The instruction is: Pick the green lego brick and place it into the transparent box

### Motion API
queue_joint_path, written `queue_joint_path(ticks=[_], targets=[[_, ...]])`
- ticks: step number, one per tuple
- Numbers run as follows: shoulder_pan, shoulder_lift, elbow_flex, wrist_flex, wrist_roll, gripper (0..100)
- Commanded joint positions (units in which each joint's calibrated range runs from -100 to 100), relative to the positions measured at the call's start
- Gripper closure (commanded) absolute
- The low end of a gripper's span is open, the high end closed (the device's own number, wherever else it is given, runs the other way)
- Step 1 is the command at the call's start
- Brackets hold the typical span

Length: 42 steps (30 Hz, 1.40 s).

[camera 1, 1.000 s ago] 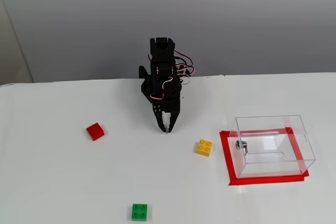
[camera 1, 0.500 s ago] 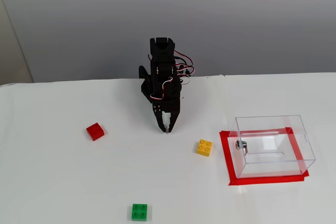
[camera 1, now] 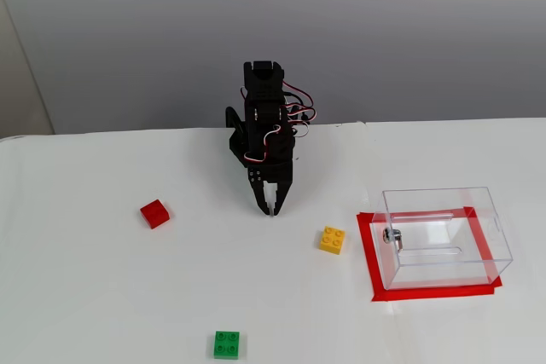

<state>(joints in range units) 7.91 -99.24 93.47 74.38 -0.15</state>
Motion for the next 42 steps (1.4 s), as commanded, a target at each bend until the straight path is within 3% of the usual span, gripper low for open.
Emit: queue_joint_path(ticks=[1, 8, 21, 32, 42], targets=[[0.34, 0.09, -1.52, -0.05, 0.25, 96], [0.41, 5.86, -13.0, -0.14, -0.06, 96], [0.63, 46.67, -51.61, -0.4, 0.15, 96], [7.66, 64.07, -57.84, -30.17, 0.15, 96], [9.06, 78.07, -65.62, -36.17, -0.11, 96]])
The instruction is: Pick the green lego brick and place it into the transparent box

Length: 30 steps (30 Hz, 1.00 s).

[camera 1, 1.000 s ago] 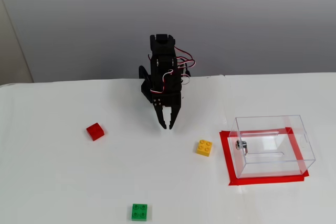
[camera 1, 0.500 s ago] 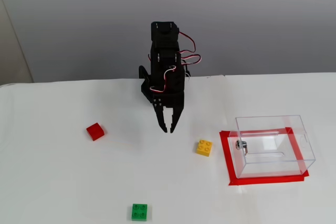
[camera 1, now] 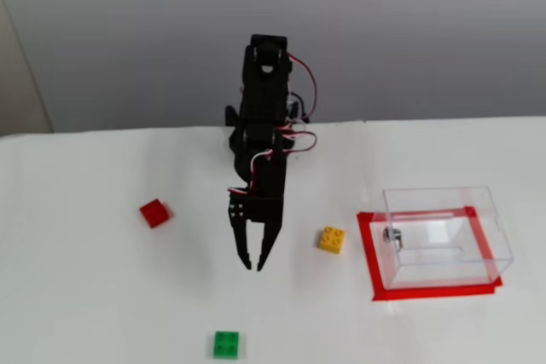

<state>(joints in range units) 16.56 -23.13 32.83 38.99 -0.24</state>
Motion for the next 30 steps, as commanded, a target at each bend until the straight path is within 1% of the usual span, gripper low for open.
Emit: queue_joint_path(ticks=[1, 16, 24, 26, 30], targets=[[0.7, 3.06, -6.07, -0.78, -0.07, 96], [1.96, 20.12, -19.45, -0.78, 0.51, 95], [1.74, 28.35, -28.4, -0.78, 1.81, 95], [1.74, 30.21, -30.39, -0.78, 1.81, 93], [1.81, 32.93, -32.56, -0.78, 1.81, 79]])
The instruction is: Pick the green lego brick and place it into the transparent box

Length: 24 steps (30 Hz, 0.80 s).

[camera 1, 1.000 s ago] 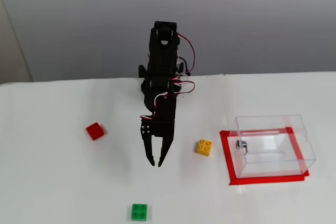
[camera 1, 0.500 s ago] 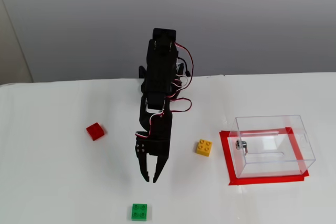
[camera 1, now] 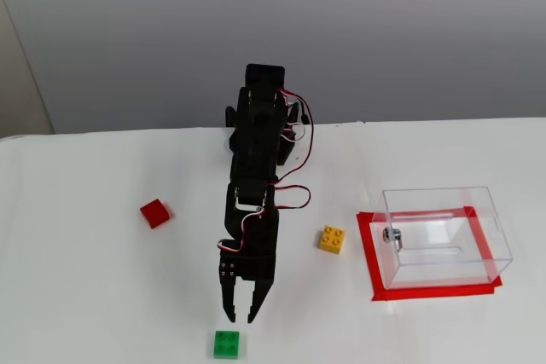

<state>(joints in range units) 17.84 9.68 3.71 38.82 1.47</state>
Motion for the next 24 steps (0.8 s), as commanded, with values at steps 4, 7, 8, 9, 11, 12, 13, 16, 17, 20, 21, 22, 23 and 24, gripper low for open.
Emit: queue_joint_path(ticks=[4, 7, 8, 9, 11, 12, 13, 16, 17, 20, 21, 22, 23, 24], targets=[[0.61, 1.65, -3.89, -0.61, 0.1, 66], [0.61, 3.17, -3.89, -0.7, 0.1, 61], [0.61, 3.68, -3.98, -0.96, 0.15, 59], [0.61, 4.19, -3.98, -2.0, 0.15, 58], [0.68, 5.38, -3.89, -4.7, 0.15, 58], [0.75, 5.89, -3.89, -5.83, 0.15, 58], [0.75, 6.31, -3.89, -6.62, 0.15, 58], [0.61, 7.33, -3.89, -8.01, 0.15, 59], [0.53, 7.75, -3.89, -8.1, 0.15, 59], [0.46, 9.96, -3.98, -8.88, 0.15, 59], [0.46, 10.89, -4.34, -8.88, 0.15, 59], [0.53, 11.66, -4.97, -8.88, 0.15, 59], [0.53, 12.59, -5.7, -8.79, 0.15, 59], [0.53, 13.35, -6.24, -8.79, 0.15, 59]])
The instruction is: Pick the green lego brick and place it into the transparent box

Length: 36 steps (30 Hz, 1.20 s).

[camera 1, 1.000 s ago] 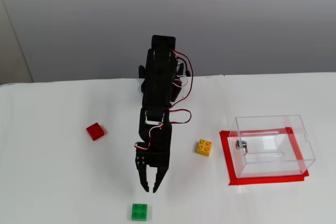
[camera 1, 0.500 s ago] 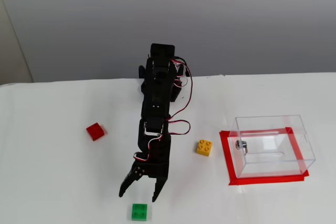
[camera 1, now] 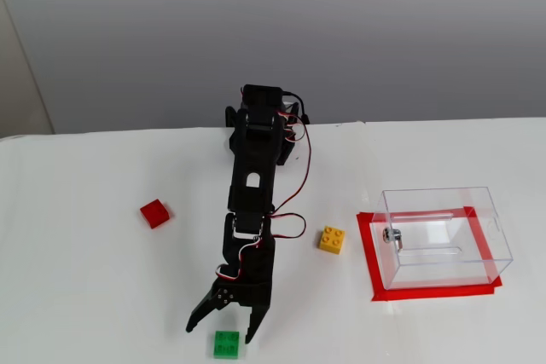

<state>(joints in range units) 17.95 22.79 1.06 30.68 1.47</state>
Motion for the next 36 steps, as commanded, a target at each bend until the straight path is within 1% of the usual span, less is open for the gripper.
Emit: queue_joint_path(ticks=[1, 11, 23, 25, 31, 33, 36], targets=[[0.28, 0.93, -4.04, -0.65, 0.15, 59], [-0.54, 6.44, -7.48, -0.56, 0.15, 59], [-0.31, 8.22, -8.02, -0.56, 0.15, 59], [-0.24, 8.31, -8.02, -0.56, 0.15, 64], [-0.17, 8.31, -8.02, -0.48, 0.15, 88], [-0.09, 7.97, -8.02, -0.13, 0.15, 91], [0.13, 7.37, -7.84, 0.05, 0.15, 91]])
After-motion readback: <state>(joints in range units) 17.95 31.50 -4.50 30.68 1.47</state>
